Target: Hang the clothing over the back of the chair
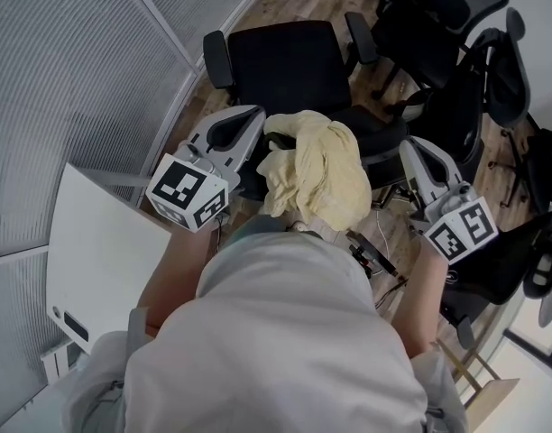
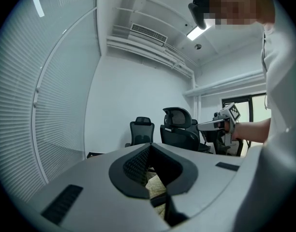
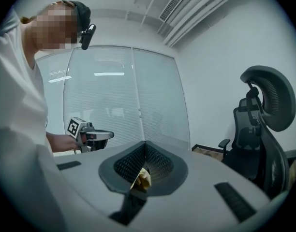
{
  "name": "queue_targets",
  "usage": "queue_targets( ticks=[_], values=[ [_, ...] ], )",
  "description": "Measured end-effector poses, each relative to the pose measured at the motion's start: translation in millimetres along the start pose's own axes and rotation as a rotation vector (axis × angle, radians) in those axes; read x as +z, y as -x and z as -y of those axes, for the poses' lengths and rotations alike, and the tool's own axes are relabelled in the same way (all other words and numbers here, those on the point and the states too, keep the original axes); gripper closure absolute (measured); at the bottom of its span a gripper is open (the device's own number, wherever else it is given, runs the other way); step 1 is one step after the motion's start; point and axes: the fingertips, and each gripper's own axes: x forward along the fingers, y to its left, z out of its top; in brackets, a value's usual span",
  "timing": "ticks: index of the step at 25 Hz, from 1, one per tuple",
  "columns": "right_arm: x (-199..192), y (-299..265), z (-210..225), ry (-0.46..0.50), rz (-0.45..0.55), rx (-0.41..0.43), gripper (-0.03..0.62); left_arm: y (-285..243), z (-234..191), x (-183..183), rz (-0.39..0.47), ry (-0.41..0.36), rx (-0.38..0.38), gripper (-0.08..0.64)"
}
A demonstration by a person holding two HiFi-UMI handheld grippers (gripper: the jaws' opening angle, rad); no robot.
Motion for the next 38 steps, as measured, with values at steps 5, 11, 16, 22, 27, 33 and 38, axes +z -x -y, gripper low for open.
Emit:
queue_targets(
  ticks=[5, 11, 16, 22, 27, 33, 38],
  values=[
    [-2, 3, 5, 0.011, 0.004, -0.054, 0.571, 6, 0, -3, -0.004, 0.004, 0.002, 0.546],
    [13, 14, 6, -0.083, 0.126, -0.053, 0.571, 11, -3, -1, 0.026, 0.019, 0.054, 0.546],
    [30, 19, 5, -0.05, 0.208, -0.102, 0.571, 16, -2, 8, 0.045, 0.004, 0.076, 0.546],
    [40, 15, 5, -0.004, 0.22, -0.131, 0.571, 13, 8, 22, 0.064, -0.009, 0.054, 0.546],
    [42, 9, 3, 0.016, 0.212, -0.147, 0.571, 12, 11, 27, 0.07, -0.019, 0.045, 0.546],
    [51, 11, 1, 0.05, 0.24, -0.165, 0.571, 13, 10, 31, 0.074, -0.029, 0.047, 0.546],
    [53, 12, -1, 0.06, 0.244, -0.162, 0.571, 13, 10, 33, 0.078, -0.035, 0.047, 0.546]
  ],
)
